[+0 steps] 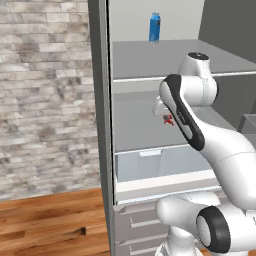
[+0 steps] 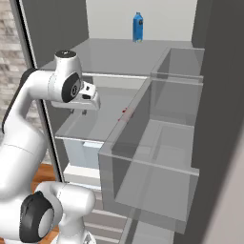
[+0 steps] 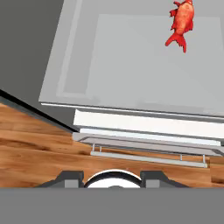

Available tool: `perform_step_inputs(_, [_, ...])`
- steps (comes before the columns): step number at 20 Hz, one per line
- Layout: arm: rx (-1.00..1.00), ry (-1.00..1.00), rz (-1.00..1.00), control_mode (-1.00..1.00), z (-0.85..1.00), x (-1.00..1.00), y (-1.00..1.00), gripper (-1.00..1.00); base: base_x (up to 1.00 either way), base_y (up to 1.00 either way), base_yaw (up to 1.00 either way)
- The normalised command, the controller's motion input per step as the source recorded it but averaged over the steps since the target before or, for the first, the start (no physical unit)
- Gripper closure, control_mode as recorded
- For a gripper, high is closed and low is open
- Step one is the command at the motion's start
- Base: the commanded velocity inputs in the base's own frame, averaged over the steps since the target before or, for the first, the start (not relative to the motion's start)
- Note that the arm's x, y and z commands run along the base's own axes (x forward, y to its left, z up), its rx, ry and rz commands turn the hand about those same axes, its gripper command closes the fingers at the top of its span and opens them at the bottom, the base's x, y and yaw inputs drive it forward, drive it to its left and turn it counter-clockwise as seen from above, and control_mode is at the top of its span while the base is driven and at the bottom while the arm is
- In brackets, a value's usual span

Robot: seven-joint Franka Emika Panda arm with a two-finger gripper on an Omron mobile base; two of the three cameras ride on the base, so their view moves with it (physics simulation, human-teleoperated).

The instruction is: Take the fish out of the fridge, briefly rinse it in the sink, and place it on the tray next to the sink.

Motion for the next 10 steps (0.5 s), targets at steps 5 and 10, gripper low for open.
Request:
perform_step_inputs(5, [-0.03,-0.11,-0.06,-1.00,-0.09,0.18,-0.26,-1.00,0.00,0.00,0.00])
perform_step_inputs(10, [0.00,-0.25,-0.27,-1.00,0.00,0.35,-0.96,-1.00,0.00,0.00,0.00])
